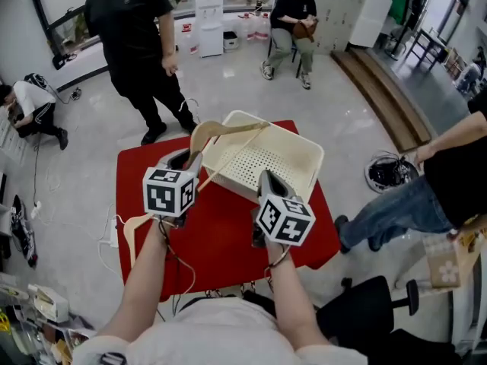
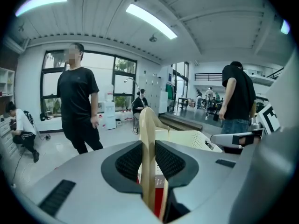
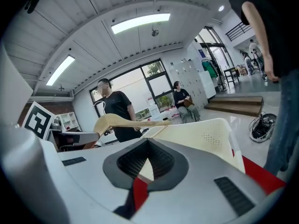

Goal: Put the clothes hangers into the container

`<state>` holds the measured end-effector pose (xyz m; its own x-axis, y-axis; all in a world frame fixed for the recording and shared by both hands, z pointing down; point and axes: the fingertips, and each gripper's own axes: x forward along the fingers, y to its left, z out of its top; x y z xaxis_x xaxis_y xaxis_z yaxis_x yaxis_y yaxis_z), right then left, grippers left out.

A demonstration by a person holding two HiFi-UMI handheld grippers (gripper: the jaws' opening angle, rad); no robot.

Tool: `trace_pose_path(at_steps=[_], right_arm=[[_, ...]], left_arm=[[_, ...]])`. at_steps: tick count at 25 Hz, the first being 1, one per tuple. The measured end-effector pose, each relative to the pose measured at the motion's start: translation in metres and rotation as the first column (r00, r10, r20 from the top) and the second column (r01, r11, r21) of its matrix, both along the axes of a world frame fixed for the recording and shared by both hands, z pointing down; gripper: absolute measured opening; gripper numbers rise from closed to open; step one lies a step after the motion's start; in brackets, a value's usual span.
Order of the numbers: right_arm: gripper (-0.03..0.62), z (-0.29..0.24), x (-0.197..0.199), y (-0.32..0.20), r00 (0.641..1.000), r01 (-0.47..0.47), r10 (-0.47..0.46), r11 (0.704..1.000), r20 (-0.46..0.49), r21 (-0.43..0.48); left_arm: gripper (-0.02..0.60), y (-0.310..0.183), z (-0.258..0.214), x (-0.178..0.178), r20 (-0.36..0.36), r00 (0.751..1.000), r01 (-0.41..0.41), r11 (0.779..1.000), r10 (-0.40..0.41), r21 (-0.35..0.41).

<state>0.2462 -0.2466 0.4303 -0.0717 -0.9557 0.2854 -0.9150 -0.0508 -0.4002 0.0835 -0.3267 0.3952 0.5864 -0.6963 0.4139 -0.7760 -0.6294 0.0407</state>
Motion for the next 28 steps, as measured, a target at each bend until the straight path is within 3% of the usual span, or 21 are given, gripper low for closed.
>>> trace_pose_path(at_steps=[6, 13, 16, 20, 24, 28], right_arm=[[0.015, 0.005, 0.045, 0.003, 0.995, -0.097, 0.097, 0.995, 0.006, -0.018], [0.015, 0.016, 0.066, -0.009, 0.99, -0.137, 0.138, 0.99, 0.033, -0.031], [0.015, 0.016, 0.065, -0.011, 0.99, -0.137, 0.138, 0.99, 0.021, -0.032], [0.015, 0.015, 0.068, -0.012, 0.987, -0.156, 0.157, 0.987, 0.017, -0.036], [0.015, 0.02, 0.075, -0.008, 0.985, -0.169, 0.17, 0.984, 0.012, -0.049], [0.015, 0.028, 0.076, -0.008, 0.984, -0.179, 0.18, 0.981, 0.002, -0.07]], left_arm=[[0.071, -0.007, 0.008, 0.05, 0.097, 0.982, -0.16, 0.987, 0.16, -0.011], [0.063, -0.002, 0.013, 0.085, 0.084, 0.945, -0.313, 0.949, 0.316, -0.045], [0.06, 0.003, 0.011, 0.095, 0.083, 0.913, -0.396, 0.916, 0.4, -0.06], [0.06, 0.007, 0.012, 0.111, 0.111, 0.852, -0.505, 0.86, 0.511, -0.079], [0.06, 0.004, 0.028, 0.132, 0.132, 0.808, -0.563, 0.818, 0.574, -0.118], [0.06, -0.002, 0.039, 0.145, 0.078, 0.778, -0.606, 0.778, 0.623, -0.166]])
